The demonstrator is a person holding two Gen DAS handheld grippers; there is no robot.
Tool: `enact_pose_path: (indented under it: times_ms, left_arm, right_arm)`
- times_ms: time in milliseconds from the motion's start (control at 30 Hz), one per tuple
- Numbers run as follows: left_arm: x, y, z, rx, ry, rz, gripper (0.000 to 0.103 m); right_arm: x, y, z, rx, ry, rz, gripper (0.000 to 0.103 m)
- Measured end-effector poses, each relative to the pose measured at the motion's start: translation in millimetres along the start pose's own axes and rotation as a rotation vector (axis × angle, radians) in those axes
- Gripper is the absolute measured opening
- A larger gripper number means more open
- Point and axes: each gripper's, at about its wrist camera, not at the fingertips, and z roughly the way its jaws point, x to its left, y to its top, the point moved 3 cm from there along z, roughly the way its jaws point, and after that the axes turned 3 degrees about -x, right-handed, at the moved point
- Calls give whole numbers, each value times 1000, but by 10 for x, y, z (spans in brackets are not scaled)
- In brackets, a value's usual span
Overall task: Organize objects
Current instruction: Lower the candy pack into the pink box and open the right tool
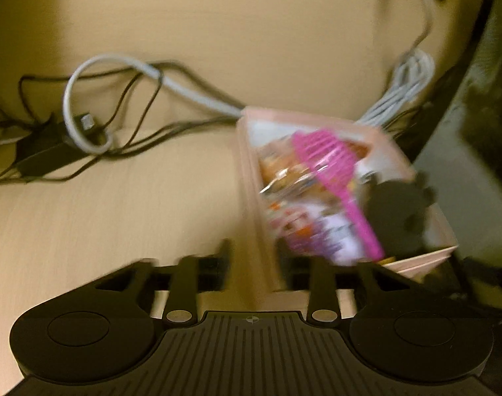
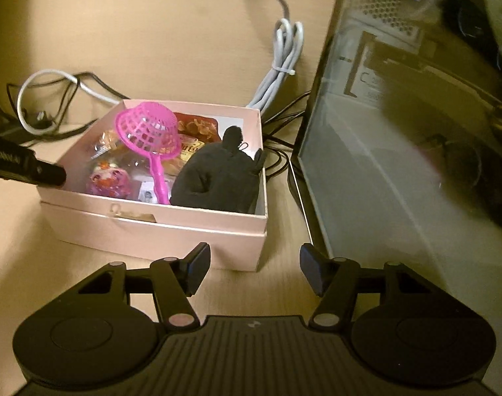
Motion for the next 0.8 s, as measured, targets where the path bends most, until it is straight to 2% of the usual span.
enact_pose_path:
  times_ms: [33, 67, 233, 300, 367, 433, 600, 733, 800]
  left_arm:
    - [45, -9, -28, -6, 27, -6, 65]
    - [107, -28, -77, -11, 38, -15, 70]
    - [414, -125, -370, -59, 101, -55, 75]
    - [557, -118, -406, -73, 120, -71, 81]
    - [737, -77, -400, -64, 127, -98, 93]
    - [895, -17, -382, -64, 141, -108, 97]
    - [1073, 96, -323, -67, 130, -94, 101]
    - [1010, 92, -414, -90, 138, -50, 99]
    - [983, 82, -545, -123, 128, -32, 99]
  right_arm:
    - [9, 11, 34, 0, -1, -8, 60]
    - [21, 20, 48, -1, 2, -12, 60]
    - [188, 46, 78, -8, 75, -10, 61]
    - [246, 36, 71, -18, 88, -20, 61]
    - [273, 49, 74, -24, 104, -33, 61]
    - [261, 72, 77, -27, 105, -48, 61]
    - [319, 102, 97, -21, 100, -70, 61]
    - [317, 99, 46, -20, 78, -49, 62]
    - [289, 72, -26, -14, 84, -26, 71]
